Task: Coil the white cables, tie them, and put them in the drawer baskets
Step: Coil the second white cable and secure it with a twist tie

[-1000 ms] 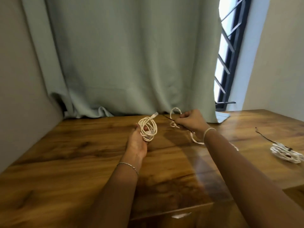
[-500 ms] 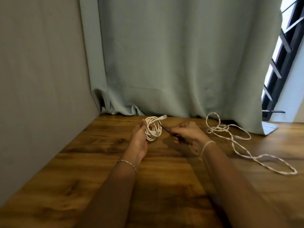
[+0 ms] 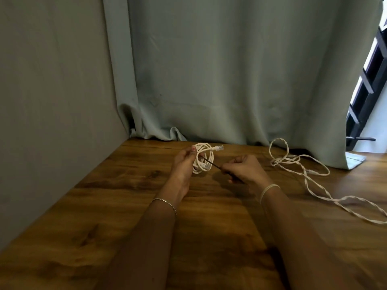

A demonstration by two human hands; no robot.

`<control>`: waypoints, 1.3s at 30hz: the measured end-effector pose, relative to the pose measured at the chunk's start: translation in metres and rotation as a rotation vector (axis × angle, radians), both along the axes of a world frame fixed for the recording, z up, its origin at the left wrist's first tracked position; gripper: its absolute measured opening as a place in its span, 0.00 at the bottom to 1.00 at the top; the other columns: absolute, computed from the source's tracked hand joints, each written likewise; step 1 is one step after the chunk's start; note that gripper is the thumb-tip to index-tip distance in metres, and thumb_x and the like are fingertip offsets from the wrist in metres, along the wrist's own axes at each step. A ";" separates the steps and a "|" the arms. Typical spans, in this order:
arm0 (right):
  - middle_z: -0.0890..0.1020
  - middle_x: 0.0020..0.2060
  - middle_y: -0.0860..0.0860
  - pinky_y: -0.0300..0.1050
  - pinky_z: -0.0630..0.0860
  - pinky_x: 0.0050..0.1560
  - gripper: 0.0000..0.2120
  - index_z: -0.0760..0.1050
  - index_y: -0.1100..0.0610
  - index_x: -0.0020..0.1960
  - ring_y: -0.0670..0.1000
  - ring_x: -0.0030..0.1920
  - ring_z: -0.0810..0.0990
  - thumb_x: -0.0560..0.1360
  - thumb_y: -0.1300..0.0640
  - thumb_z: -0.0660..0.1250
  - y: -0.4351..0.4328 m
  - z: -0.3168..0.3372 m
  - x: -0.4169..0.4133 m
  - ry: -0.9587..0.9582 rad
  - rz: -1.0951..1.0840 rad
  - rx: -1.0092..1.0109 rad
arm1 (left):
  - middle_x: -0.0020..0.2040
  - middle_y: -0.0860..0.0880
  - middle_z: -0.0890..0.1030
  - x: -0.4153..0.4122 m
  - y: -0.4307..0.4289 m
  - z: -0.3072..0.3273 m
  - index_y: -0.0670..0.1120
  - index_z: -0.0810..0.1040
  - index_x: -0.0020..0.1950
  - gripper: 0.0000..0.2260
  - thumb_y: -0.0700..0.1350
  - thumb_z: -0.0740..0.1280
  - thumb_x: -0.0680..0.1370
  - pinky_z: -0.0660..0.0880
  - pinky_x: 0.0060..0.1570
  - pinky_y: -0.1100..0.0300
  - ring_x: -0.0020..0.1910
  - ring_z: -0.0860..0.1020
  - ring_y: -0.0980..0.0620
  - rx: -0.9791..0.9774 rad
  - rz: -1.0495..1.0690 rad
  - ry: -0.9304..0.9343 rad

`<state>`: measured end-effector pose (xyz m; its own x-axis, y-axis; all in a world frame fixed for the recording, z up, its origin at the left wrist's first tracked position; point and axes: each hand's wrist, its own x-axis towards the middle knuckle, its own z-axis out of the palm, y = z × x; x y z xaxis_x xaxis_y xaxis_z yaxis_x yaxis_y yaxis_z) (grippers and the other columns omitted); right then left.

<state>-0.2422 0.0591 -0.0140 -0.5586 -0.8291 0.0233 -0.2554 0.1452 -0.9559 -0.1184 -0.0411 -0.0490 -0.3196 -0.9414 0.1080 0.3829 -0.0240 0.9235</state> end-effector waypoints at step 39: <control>0.81 0.33 0.50 0.43 0.81 0.42 0.21 0.77 0.61 0.47 0.46 0.34 0.80 0.58 0.65 0.82 -0.008 -0.012 0.024 0.167 0.233 -0.043 | 0.46 0.41 0.83 0.001 0.004 0.006 0.40 0.79 0.54 0.12 0.34 0.73 0.72 0.81 0.35 0.60 0.37 0.82 0.48 0.184 0.188 0.122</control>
